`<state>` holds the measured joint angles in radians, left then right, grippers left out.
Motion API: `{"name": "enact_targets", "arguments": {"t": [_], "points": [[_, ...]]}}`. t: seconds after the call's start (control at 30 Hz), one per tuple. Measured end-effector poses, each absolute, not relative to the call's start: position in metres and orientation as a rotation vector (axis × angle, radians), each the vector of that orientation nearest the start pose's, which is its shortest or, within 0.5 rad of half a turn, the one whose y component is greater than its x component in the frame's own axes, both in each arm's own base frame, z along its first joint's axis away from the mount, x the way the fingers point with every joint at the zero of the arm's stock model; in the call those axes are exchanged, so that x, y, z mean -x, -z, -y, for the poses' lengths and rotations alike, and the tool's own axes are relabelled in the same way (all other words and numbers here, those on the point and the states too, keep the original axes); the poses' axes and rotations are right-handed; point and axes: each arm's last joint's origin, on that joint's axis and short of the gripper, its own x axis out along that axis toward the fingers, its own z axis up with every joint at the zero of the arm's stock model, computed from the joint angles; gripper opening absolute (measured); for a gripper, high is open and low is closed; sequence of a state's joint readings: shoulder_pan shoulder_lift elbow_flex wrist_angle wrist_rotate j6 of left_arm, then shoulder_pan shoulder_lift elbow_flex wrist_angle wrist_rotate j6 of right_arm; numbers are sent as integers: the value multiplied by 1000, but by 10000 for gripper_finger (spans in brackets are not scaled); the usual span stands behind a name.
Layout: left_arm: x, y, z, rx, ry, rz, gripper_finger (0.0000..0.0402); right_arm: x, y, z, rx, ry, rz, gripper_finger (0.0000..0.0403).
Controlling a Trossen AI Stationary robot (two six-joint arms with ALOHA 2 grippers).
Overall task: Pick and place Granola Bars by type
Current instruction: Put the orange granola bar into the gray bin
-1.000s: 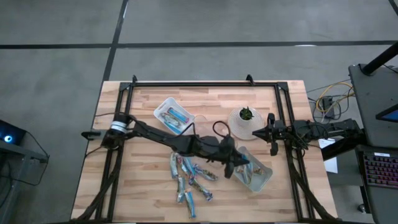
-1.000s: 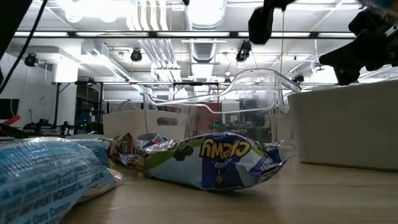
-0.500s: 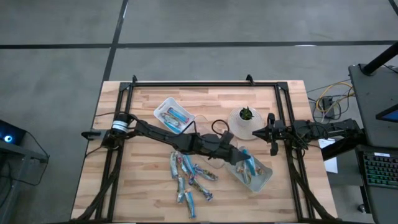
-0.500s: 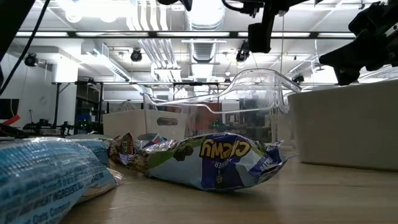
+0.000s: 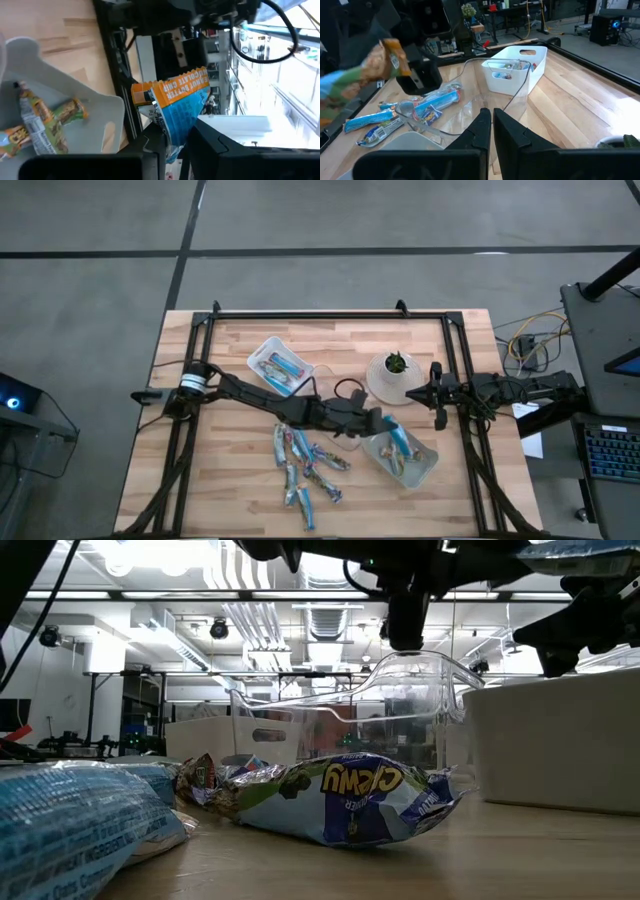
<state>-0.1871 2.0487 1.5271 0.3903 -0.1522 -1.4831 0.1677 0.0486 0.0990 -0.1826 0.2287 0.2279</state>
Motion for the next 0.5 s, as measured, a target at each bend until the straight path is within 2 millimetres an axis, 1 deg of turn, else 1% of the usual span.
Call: {"name": "enact_targets", "arguments": {"t": [0.3,0.5], "points": [[-472,-255,85,1487,-70,-120,46,-93,-176,-9,-201,75,-122,13],[-472,-255,85,1459,-68,-121,46,-93,-176,-9,-202,75,-122,13]]}}
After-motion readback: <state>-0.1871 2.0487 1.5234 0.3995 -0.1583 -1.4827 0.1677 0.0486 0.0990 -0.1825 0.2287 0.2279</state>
